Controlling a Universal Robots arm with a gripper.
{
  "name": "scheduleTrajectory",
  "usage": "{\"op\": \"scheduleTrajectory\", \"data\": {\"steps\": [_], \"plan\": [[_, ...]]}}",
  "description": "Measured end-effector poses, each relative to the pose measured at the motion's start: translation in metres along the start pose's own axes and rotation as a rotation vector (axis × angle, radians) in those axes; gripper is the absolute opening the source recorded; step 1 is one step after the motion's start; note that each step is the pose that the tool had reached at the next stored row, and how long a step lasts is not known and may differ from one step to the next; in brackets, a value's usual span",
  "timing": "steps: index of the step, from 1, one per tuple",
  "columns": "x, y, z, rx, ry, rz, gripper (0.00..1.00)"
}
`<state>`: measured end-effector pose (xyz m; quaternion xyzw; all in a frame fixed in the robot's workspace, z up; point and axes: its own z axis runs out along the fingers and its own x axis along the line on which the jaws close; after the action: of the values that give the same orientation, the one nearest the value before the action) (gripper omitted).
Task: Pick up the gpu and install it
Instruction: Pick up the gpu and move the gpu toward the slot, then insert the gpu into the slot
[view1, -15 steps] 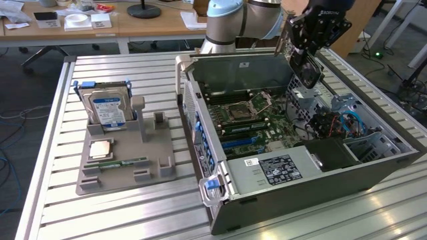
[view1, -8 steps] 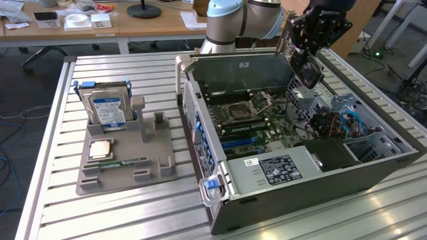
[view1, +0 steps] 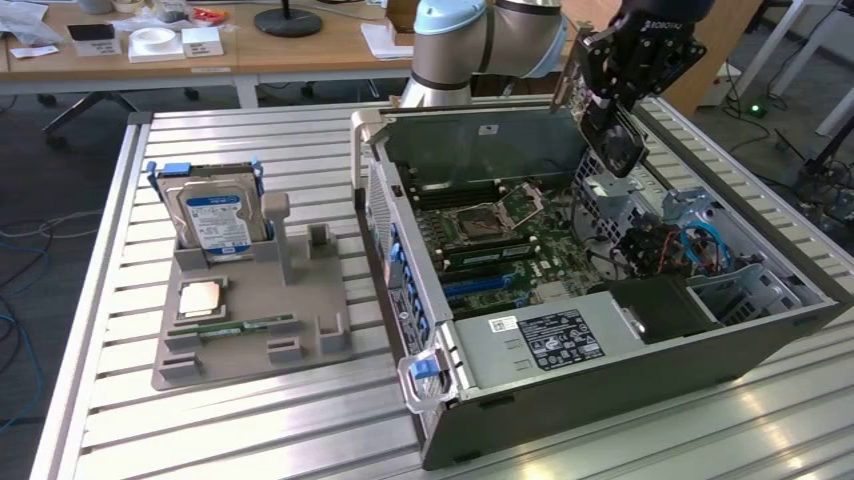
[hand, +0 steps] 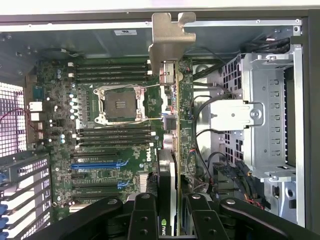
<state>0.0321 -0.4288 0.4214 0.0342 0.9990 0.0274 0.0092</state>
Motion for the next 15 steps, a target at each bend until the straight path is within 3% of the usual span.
{"op": "scheduleTrajectory", "data": {"steps": [15], "plan": [[-0.0028,0.0002,0.0001,0.0001,0.001,0.0,0.27]]}}
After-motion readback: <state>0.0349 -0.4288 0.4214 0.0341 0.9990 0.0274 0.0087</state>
